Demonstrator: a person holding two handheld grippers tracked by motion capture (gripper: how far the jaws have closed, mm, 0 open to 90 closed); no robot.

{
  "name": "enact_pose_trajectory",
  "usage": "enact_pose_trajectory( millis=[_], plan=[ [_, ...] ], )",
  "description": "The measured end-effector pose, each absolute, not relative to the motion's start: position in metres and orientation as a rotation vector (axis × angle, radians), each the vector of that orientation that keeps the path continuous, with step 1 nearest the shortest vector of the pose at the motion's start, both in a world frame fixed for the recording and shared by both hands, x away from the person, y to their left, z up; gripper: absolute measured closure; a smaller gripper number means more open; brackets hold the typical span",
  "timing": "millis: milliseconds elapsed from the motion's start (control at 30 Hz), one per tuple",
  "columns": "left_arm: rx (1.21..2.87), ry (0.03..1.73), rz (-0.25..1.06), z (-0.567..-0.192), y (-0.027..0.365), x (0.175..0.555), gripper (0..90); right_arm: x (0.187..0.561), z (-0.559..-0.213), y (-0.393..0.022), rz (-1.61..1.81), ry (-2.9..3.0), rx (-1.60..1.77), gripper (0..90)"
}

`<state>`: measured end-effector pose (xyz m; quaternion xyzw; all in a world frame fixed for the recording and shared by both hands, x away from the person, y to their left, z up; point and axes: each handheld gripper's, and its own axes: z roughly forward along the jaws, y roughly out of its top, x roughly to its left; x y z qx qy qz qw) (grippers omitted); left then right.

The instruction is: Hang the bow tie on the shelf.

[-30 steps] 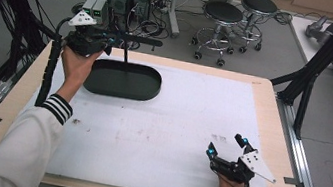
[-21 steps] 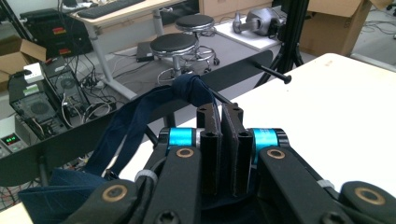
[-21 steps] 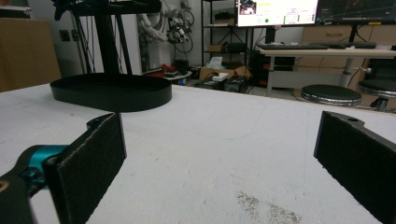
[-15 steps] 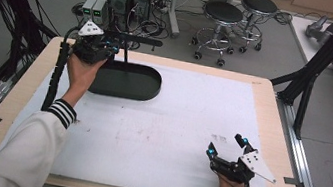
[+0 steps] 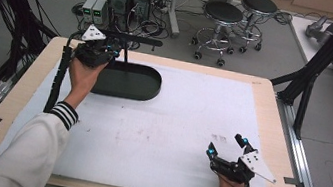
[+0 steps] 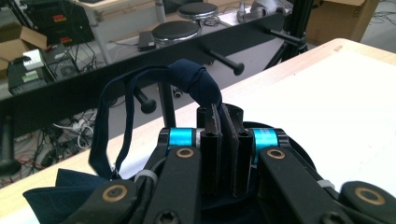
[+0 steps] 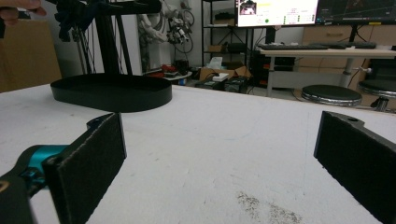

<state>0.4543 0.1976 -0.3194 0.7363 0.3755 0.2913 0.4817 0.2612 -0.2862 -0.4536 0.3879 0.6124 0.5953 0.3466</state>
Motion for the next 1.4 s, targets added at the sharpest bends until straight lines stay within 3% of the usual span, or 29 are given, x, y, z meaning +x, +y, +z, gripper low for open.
enact_pose_trajectory(
  millis=[1033,1200,1333,1400],
  plan=[
    [1.812,1.013,0.636,-0.350,0.199,0.467,82.9,0.261,-0.454,-0.287,1.546,1.587,0.998,1.2],
    [1.811,1.040,0.616,-0.348,0.200,0.466,74.7,0.261,-0.454,-0.287,1.548,1.586,1.005,1.2],
    [1.796,1.014,0.582,-0.347,0.203,0.464,59.9,0.262,-0.454,-0.287,1.549,1.589,1.005,1.2],
    [1.785,0.995,0.542,-0.347,0.204,0.464,48.3,0.262,-0.454,-0.287,1.548,1.589,1.003,1.2]
  ],
)
